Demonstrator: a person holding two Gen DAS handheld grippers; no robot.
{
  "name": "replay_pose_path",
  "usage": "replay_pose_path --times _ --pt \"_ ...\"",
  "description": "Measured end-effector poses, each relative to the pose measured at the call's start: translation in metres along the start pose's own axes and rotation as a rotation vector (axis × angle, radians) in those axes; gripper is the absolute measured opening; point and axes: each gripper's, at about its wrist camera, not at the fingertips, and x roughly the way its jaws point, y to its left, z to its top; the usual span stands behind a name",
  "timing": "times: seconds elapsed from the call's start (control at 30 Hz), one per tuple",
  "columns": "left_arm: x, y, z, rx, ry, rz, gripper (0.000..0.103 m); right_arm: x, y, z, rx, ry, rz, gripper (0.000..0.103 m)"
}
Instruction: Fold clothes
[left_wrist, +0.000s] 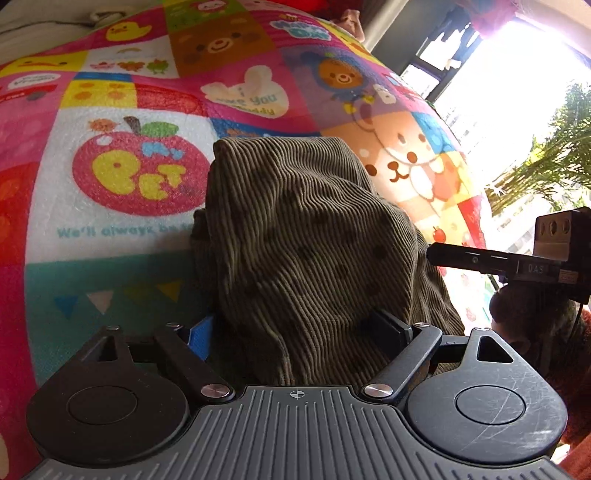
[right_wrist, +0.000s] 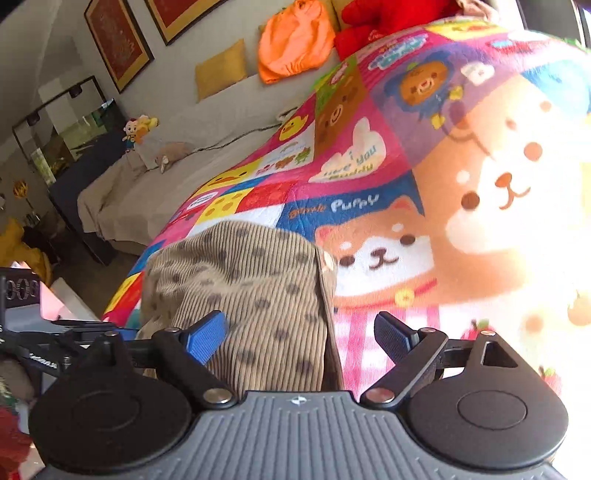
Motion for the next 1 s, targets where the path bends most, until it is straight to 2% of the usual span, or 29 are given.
replay_pose_path --times 0.07,0.13,0.17,0.2,0.23,0.3,0.37,0.57,0.77,0.83,0.93,1.0 --pt "0.003 -0.003 0.001 0.021 -0.007 -0.004 0.088 -0.003 -0.006 -0.016 0.025 0.031 0.030 0.090" --pt "0.008 -0.003 0.005 0.024 -0.007 -0.018 0.080 0.004 -0.008 -0.033 0.034 0.065 0.034 0.091" --pt "0.012 -0.003 0.008 0.023 -0.004 -0.030 0.078 0.006 -0.009 -0.038 0.048 0.054 0.046 0.093" --pt "0.015 -0.002 0.011 0.021 -0.002 -0.041 0.074 0.007 -0.006 -0.040 0.037 0.044 0.063 0.091" --pt "0.020 -0.002 0.017 0.023 -0.008 -0.039 0.071 0.008 -0.004 -0.041 0.025 0.033 0.080 0.087" --pt "0.029 -0.002 0.028 0.026 -0.021 -0.034 0.070 0.013 0.004 -0.039 -0.022 0.008 0.113 0.068" --pt "0.038 -0.001 0.039 0.029 -0.035 -0.028 0.069 0.021 0.006 -0.029 -0.054 -0.019 0.081 0.066" --pt "0.072 0.011 0.092 0.048 -0.105 0.063 0.066 0.052 -0.008 0.021 -0.109 -0.091 -0.033 0.062" --pt "0.043 0.016 0.128 0.122 -0.214 0.222 0.066 0.081 -0.009 0.055 -0.250 -0.130 -0.155 0.064" --pt "0.057 0.009 0.137 0.120 -0.191 0.173 0.068 0.090 -0.007 0.059 -0.290 -0.133 -0.181 0.066" --pt "0.078 -0.001 0.152 0.116 -0.155 0.099 0.076 0.091 -0.005 0.057 -0.273 -0.125 -0.177 0.066" --pt "0.092 -0.008 0.161 0.114 -0.132 0.050 0.078 0.088 -0.005 0.050 -0.256 -0.117 -0.177 0.067"
